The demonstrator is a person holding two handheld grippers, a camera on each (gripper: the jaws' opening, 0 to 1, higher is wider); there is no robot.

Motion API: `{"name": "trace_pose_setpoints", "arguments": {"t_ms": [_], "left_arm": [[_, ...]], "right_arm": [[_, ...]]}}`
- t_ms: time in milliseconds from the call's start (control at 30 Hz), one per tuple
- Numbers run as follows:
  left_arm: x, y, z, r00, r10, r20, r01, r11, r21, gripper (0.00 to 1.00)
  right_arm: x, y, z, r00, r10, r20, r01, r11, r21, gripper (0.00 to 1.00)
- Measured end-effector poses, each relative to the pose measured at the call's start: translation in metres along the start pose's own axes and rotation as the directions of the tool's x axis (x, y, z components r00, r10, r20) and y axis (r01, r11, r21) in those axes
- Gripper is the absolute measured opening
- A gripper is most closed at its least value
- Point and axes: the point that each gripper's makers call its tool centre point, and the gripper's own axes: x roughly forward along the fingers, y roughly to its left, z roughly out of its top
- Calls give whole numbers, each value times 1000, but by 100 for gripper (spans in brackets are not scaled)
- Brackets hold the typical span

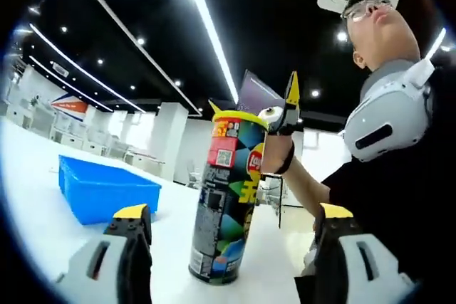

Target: Open the lid of the chip container on the table, take out the chips, place them into the box in front of the container, and close the lid

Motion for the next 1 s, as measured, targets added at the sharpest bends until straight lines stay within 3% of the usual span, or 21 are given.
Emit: {"name": "trace_pose_setpoints", "arguments": {"t_ms": [233, 300, 367, 533, 600, 700, 767, 900, 1000], "left_arm": [[-36, 5, 50, 995, 96, 34, -98, 991, 85, 95], [-42, 4, 65, 993, 115, 27, -117, 987, 109, 95], [-44, 5, 74, 991, 136, -15, -133, 985, 114, 95], [-44, 21, 98, 970, 242, -33, -227, 944, 238, 95], [-43, 27, 105, 966, 260, -15, -248, 935, 252, 95], [-39, 51, 109, 946, 322, 25, -319, 919, 233, 95], [-38, 67, 108, 929, 369, 25, -365, 905, 219, 95], [-33, 88, 104, 910, 415, 15, -409, 889, 208, 95], [-31, 105, 101, 887, 461, 7, -451, 864, 226, 95]], "right_arm": [[-19, -17, 29, 997, -57, 54, 59, 998, -30, 97], [-25, -25, 34, 995, -92, 46, 96, 992, -85, 97], [-31, -31, 35, 991, -129, 29, 132, 980, -147, 97], [-43, -41, 40, 986, -163, 32, 166, 972, -166, 97], [-47, -49, 41, 982, -182, 42, 186, 970, -158, 97], [-50, -59, 41, 978, -205, 44, 210, 965, -159, 97], [-52, -65, 41, 974, -222, 39, 226, 959, -169, 97], [-56, -78, 35, 968, -251, 19, 250, 951, -180, 97], [-58, -92, 24, 960, -280, -11, 273, 944, -186, 97]]}}
